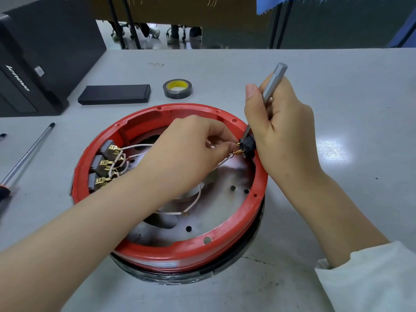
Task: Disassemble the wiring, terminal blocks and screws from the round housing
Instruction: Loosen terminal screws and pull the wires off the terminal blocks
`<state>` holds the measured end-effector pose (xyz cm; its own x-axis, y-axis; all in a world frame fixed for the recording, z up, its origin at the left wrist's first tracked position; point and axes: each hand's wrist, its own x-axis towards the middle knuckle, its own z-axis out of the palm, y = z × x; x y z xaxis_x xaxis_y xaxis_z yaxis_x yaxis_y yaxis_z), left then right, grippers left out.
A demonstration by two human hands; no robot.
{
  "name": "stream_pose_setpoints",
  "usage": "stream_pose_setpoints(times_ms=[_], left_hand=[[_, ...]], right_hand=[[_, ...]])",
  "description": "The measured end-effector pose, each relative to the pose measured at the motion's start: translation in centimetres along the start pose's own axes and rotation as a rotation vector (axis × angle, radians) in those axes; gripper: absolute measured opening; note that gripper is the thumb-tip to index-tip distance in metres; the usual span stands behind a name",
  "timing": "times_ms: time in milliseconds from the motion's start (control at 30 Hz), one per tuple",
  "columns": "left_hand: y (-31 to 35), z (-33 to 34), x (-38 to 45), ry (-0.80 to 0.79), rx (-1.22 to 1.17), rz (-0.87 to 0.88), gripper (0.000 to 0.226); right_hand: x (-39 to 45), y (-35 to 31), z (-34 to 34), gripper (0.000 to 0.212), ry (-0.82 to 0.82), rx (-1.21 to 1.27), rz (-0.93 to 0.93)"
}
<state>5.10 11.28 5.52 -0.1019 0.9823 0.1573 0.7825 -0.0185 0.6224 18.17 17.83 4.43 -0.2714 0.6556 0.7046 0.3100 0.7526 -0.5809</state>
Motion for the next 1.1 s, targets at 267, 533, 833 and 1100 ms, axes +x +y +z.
stream_pose_setpoints(times_ms=[267, 533, 833, 1100], left_hand=[[0.06, -0.08, -0.10, 0.000, -0.006, 0.035, 0.010], [-0.28, 0.03, 0.04, 0.004, 0.019, 0.048, 0.009], [-0.41, 0.05, 0.13, 0.018, 0.051, 0.077, 0.009], [-0.51, 0.09, 0.12, 0.024, 0.051, 0.112, 0.009]], right_hand=[[0.05, 0.01, -0.31, 0.028, -0.059, 0.024, -0.022], [0.01, 0.20, -0.24, 0.025, -0.090, 0.238, 0.155], [-0.59, 0.31, 0.26, 0.027, -0.035, 0.312, 0.302], [-0.16, -0.05, -0.15, 0.022, -0.031, 0.192, 0.131]])
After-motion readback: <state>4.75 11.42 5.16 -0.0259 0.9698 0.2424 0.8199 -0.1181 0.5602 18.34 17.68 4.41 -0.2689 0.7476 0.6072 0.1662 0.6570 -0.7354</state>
